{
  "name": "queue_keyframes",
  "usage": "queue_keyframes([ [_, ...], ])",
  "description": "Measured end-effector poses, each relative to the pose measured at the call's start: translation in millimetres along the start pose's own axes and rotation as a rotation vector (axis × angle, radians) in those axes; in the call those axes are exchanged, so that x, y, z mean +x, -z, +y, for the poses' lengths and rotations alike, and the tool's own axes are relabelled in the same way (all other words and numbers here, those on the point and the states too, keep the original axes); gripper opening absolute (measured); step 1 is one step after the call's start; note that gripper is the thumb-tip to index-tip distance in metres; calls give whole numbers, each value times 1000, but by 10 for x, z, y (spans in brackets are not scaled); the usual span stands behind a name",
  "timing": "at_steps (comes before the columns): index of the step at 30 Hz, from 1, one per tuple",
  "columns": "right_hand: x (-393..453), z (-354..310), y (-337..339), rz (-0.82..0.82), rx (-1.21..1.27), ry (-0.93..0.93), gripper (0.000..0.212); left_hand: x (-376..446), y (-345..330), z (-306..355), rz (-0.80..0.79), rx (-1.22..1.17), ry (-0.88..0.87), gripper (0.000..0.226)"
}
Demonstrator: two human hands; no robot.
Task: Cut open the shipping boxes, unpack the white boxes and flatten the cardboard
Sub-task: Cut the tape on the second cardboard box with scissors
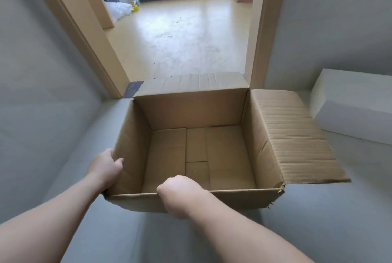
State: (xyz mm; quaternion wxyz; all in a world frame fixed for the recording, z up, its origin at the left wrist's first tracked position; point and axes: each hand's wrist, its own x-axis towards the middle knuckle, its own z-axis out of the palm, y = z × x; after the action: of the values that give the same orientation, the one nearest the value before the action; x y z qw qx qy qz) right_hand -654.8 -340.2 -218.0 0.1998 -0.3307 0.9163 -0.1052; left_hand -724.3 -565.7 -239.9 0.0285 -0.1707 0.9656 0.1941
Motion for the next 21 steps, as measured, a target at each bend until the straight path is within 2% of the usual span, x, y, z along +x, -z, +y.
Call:
queue_keyframes([
  [4,215,-146,-90,-26,0,31,19,51,25,-275,-6,-10,62,21],
  [8,366,-256,-159,-55,-25,47,19,71,-5,-493,-21,-19,112,36],
  [14,518,-372,-303,-48,-2,77,5,91,-3,-727,-42,19,192,43],
  [16,545,-359,-354,-46,10,82,13,77,1,-727,-47,62,219,48],
  [19,528,-306,-355,-10,6,91,33,69,44,-564,28,100,248,58],
  [21,464,-214,-331,44,20,75,48,65,62,-374,118,90,173,59],
])
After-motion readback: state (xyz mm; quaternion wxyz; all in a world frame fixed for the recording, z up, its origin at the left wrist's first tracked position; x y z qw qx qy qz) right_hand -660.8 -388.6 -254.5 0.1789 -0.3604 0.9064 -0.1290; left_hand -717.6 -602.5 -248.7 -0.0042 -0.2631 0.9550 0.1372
